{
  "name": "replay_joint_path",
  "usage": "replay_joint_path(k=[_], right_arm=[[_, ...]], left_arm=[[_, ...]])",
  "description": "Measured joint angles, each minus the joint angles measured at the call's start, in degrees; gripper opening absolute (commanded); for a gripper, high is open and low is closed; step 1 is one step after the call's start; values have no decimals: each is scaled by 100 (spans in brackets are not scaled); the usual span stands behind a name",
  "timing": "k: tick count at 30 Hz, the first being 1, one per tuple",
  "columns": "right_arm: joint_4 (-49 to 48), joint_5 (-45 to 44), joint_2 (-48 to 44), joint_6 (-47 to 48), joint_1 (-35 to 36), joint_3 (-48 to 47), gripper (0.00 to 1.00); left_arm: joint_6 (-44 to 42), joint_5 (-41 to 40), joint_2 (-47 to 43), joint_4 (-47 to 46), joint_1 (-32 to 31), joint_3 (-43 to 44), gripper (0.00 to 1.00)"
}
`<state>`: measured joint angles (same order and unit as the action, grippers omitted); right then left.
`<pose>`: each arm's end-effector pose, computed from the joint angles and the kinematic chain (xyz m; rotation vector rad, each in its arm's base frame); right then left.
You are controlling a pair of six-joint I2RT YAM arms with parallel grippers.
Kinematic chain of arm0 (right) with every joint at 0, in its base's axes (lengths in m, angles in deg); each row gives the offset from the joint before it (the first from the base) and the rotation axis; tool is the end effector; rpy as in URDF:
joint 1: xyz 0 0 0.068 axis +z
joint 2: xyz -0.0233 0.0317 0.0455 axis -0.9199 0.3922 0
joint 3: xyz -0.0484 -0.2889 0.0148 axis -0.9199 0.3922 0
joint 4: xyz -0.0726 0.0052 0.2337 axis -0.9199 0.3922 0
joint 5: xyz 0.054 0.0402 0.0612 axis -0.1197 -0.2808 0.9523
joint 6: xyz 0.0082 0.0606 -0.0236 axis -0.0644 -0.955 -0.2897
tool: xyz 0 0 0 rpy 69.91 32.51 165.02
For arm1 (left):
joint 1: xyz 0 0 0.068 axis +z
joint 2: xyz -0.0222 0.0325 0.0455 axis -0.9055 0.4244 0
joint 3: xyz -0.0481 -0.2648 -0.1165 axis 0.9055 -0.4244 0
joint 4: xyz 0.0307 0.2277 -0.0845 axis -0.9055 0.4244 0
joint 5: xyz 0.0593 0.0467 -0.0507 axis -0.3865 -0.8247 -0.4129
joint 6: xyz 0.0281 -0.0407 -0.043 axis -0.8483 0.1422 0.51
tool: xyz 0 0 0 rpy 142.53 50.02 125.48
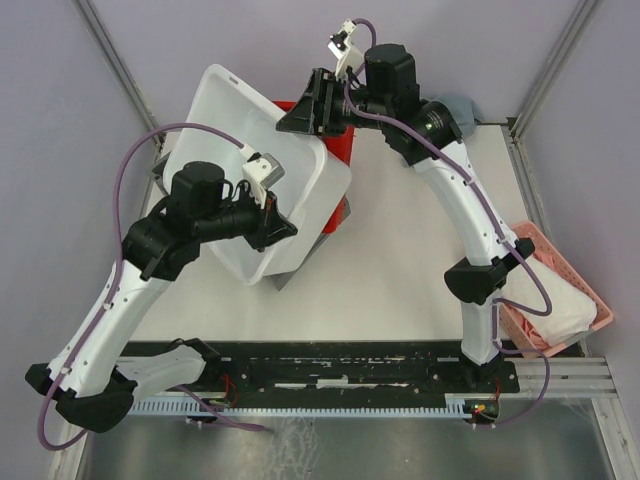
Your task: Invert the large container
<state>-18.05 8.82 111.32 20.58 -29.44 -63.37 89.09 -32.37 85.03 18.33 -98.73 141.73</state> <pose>0.3129 0.2695 0.5223 -0.3206 1.9624 1.3631 0.1382 -0.1175 0.4440 0.8462 1.9191 -0.7918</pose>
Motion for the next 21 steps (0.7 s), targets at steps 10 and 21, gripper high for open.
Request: replay_joint_path(k=[10, 21], right_arm=[[-229, 125, -2, -4, -83, 286, 56], [28, -15, -31, -291, -127, 343, 2]], left_arm=[[0, 9, 0, -2, 0, -17, 3], [-39, -122, 76, 96, -24, -81, 3]])
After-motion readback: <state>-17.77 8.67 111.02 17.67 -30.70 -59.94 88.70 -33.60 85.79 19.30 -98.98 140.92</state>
